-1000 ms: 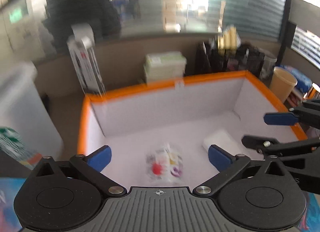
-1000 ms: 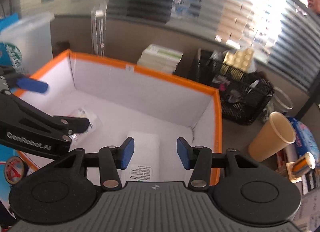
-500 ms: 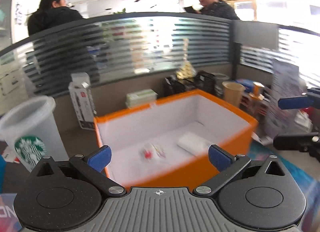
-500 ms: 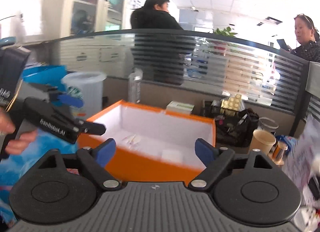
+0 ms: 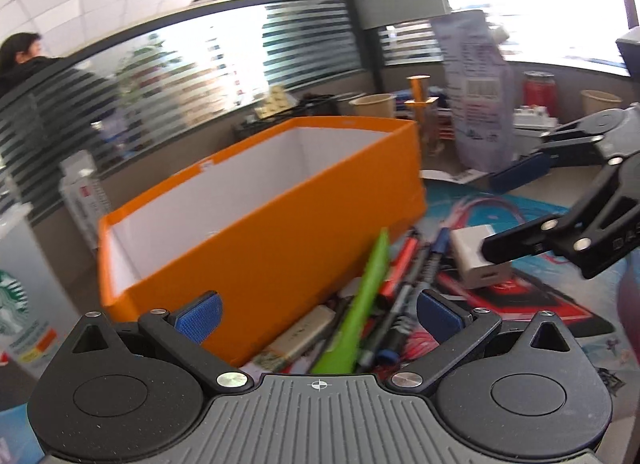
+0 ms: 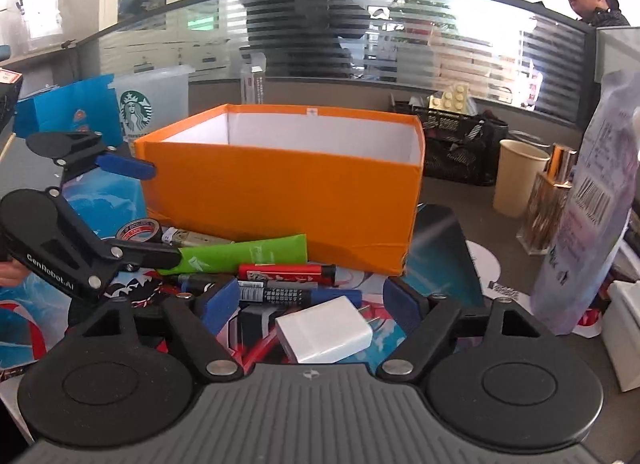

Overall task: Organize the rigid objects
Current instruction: 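Open both grippers and withdraw them from the orange box, then grasp the green tube with the left gripper while the right gripper grasps a small white block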

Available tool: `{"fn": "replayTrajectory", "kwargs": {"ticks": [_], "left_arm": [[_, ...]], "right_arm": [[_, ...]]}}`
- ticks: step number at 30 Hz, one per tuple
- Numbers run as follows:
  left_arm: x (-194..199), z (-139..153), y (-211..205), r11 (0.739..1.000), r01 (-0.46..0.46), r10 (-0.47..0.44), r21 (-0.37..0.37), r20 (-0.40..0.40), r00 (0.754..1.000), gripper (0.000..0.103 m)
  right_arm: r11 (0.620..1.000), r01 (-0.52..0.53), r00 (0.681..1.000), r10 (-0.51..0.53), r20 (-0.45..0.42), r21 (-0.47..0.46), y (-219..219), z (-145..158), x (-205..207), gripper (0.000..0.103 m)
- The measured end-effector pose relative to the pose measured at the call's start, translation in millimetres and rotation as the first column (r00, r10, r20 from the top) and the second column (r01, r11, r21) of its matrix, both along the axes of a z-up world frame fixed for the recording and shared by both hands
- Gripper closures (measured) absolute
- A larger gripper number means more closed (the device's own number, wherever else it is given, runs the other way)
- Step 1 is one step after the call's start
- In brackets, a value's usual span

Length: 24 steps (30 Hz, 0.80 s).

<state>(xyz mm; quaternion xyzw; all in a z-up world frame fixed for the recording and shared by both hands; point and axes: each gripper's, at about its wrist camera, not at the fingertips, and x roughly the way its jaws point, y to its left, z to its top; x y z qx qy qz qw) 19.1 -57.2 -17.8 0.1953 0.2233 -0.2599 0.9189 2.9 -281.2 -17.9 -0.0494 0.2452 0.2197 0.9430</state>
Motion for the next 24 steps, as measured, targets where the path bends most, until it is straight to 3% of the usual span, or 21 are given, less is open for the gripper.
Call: {"fn": "replayTrajectory", "kwargs": {"ticks": [3, 8, 11, 13, 14, 17, 24], "left_arm": [[4.3, -4.9, -3.8, 0.999, 0.046, -0.046, -0.021, -0.032, 0.998, 0.000], [24.1, -12.9, -0.1, 0.998, -0.036, 0.031, -0.047, -0.096, 0.995, 0.002], [29.2, -13.9, 3.9, 0.997, -0.022, 0.012, -0.072, -0.139, 0.990, 0.016], [31.9, -18.1, 4.8, 0.998, 0.002, -0.014, -0.069, -0.181, 0.983, 0.048], [34.7, -19.7, 6.0, 0.997, 0.004, -0.020, -0.079, -0.198, 0.980, 0.053], [39.2, -21.0, 10.2, 0.993, 0.014, -0.043, -0.120, -0.236, 0.971, 0.058], [35.0, -20.3, 5.4, 0.995, 0.029, -0.048, -0.099, -0.199, 0.979, 0.064]], "right_arm": [[1.000, -0.003, 1.000, 0.003, -0.011, 0.005, -2.6, -4.8, 5.1, 0.026], [0.999, 0.008, 0.999, -0.007, -0.039, 0.039, -7.9, -12.1, 9.1, 0.031], [0.999, 0.007, 0.999, -0.005, -0.050, 0.043, -9.4, -14.8, 13.8, 0.033], [0.999, 0.007, 0.999, -0.004, -0.054, 0.044, -9.6, -15.4, 17.0, 0.036], [0.999, 0.005, 0.998, -0.002, -0.058, 0.048, -9.6, -15.7, 18.2, 0.037], [0.999, 0.001, 0.997, 0.003, -0.072, 0.054, -9.8, -18.0, 21.7, 0.041], [1.000, -0.007, 0.996, 0.008, -0.086, 0.017, -5.4, -23.1, 23.4, 0.044]]}}
